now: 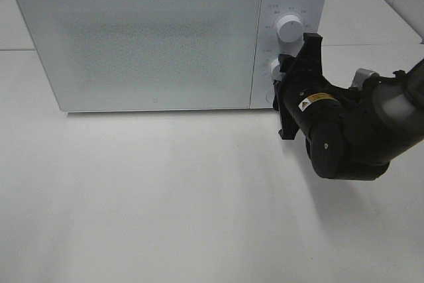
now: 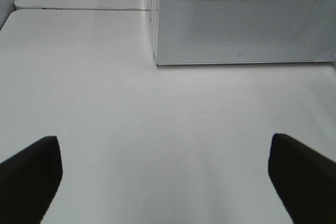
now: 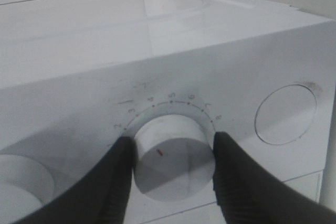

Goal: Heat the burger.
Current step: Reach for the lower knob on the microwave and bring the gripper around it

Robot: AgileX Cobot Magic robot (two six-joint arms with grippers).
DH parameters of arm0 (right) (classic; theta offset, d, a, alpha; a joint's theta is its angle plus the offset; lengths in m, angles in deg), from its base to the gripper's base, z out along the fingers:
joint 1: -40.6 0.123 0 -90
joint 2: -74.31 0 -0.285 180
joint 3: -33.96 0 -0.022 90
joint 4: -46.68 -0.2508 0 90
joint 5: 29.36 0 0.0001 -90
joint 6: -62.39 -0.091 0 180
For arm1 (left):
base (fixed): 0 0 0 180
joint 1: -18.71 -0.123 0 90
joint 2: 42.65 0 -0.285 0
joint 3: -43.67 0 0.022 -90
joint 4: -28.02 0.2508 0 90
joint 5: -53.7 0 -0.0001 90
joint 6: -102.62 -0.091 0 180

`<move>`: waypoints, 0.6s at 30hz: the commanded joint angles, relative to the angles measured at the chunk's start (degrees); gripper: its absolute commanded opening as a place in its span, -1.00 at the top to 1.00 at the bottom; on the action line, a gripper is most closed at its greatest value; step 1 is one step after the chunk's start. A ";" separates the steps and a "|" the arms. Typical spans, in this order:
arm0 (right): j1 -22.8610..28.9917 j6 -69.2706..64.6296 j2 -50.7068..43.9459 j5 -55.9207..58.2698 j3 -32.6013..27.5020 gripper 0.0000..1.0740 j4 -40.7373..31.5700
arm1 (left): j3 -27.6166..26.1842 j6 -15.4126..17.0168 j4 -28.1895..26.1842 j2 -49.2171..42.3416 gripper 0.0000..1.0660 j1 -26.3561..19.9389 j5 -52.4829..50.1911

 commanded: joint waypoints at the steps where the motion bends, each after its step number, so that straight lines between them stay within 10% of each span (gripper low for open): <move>1: 1.43 -1.09 -0.52 -2.52 2.18 0.99 10.54 | -0.06 0.17 0.06 -1.26 -0.88 -0.29 -0.57; 18: 1.43 2.06 -0.52 -2.35 2.18 0.18 1.89 | -0.06 0.17 0.06 -1.26 -0.88 -0.29 -0.57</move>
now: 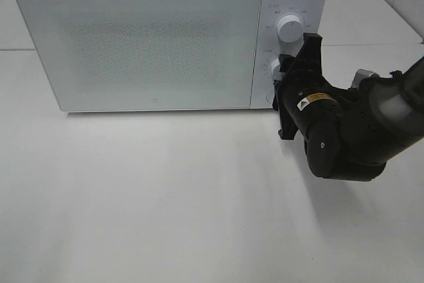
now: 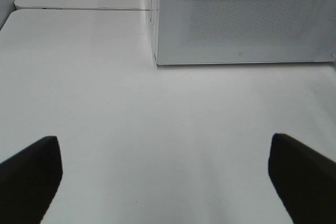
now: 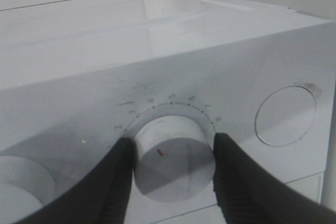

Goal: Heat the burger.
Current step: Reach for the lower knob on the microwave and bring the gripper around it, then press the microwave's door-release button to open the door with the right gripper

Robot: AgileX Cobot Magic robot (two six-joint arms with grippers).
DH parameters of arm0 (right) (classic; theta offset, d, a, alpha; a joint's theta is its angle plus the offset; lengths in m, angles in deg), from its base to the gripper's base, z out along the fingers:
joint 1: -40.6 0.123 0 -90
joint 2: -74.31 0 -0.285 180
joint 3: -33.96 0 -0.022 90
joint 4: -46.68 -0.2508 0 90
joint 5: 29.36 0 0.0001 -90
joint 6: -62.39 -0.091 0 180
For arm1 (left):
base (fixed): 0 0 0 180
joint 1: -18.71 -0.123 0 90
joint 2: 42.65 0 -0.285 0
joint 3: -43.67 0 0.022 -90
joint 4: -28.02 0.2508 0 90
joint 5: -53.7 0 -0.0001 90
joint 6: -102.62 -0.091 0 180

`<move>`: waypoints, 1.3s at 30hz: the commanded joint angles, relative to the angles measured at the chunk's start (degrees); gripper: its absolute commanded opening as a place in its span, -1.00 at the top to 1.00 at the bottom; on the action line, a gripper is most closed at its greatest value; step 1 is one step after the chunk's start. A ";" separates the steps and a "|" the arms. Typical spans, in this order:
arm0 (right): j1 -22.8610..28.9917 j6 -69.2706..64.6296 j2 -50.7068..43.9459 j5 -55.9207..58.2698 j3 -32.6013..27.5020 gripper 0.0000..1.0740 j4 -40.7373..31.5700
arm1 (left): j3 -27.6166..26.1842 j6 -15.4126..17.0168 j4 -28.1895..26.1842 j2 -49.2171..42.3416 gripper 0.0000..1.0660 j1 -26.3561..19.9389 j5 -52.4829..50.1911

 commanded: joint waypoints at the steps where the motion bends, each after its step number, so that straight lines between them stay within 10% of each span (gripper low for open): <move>1: 0.80 1.09 -0.52 -2.29 2.06 0.09 4.41 | -0.06 0.17 0.06 -1.26 -0.88 -0.29 -0.57; 13: 0.80 3.67 -1.60 2.52 0.52 -0.49 2.52 | -0.06 0.17 0.06 -1.26 -0.88 -0.29 -0.57; 39: 0.80 47.78 -22.12 36.73 -7.73 -0.42 10.31 | -0.06 0.17 0.06 -1.26 -0.88 -0.29 -0.57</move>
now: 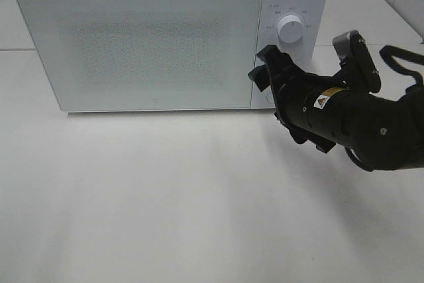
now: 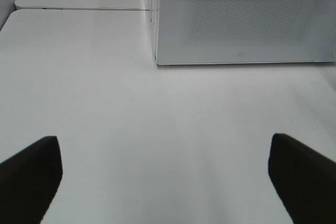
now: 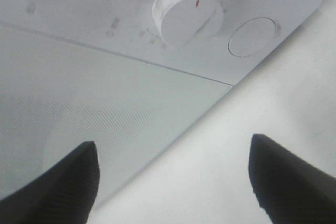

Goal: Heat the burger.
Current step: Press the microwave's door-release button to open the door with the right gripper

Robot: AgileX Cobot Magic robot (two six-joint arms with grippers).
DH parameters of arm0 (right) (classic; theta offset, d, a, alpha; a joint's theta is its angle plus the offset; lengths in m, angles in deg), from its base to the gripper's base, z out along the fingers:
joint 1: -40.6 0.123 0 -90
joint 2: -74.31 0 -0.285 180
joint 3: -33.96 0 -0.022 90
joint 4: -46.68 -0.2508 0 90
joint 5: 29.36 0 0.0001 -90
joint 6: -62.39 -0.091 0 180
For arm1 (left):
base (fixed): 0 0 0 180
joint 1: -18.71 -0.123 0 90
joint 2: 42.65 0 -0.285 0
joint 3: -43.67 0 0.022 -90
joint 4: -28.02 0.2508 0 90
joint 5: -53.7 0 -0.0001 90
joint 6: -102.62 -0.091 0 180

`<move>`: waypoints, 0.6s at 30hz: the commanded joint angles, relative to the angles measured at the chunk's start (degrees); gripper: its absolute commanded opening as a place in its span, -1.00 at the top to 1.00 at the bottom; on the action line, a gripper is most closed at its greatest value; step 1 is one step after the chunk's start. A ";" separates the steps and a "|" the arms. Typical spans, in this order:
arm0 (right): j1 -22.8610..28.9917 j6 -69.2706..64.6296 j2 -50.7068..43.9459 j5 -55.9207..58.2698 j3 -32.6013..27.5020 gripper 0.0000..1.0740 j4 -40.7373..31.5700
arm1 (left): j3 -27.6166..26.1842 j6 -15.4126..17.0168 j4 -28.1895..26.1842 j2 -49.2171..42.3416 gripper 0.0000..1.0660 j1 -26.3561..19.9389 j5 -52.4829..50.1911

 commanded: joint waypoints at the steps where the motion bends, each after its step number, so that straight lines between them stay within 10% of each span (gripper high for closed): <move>1: -0.40 14.78 -4.87 12.66 0.00 -0.42 2.75 | -0.06 0.17 0.06 -1.26 -0.88 -0.29 -0.57; 18: -0.40 32.43 -23.15 64.34 8.37 -0.42 25.95 | -0.06 0.17 0.06 -1.26 -0.88 -0.29 -0.57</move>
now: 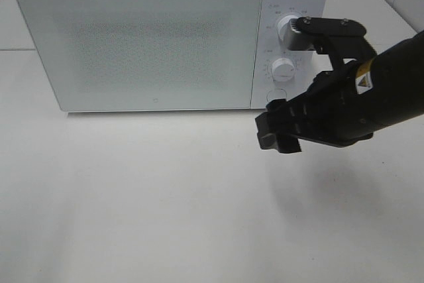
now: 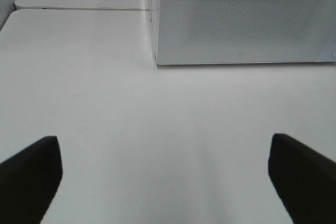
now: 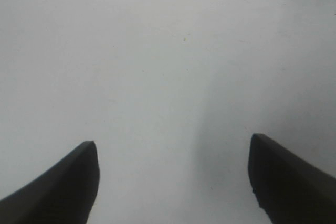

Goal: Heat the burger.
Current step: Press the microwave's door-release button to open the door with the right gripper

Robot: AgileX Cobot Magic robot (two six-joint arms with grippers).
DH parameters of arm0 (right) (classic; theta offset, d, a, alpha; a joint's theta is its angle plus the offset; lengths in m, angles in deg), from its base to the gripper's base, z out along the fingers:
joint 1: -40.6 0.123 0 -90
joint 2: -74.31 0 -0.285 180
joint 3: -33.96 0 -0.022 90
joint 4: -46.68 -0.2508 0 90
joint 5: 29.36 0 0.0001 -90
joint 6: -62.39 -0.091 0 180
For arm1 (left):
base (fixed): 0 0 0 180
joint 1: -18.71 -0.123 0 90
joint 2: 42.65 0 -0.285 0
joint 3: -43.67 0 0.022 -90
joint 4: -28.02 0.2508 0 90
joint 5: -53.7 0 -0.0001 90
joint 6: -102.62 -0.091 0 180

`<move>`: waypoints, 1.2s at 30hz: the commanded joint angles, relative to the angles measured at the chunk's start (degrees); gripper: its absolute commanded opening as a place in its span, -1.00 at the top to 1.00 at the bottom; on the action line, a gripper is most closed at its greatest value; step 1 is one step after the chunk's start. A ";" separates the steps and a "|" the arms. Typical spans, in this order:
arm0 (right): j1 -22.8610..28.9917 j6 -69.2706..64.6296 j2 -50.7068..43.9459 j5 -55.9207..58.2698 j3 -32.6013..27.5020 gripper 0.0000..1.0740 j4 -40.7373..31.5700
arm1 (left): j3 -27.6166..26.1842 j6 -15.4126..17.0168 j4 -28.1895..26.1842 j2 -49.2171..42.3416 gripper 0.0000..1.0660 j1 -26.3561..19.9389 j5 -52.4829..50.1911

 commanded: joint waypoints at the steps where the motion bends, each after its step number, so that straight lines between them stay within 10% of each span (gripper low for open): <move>1: -0.34 2.86 -4.93 8.19 0.92 -0.42 3.44 | -0.06 0.17 0.06 -1.26 -0.88 -0.29 -0.57; 36: -2.18 9.05 -60.10 39.36 -9.45 -0.42 3.15 | -0.06 0.17 0.06 -1.26 -0.88 -0.29 -0.57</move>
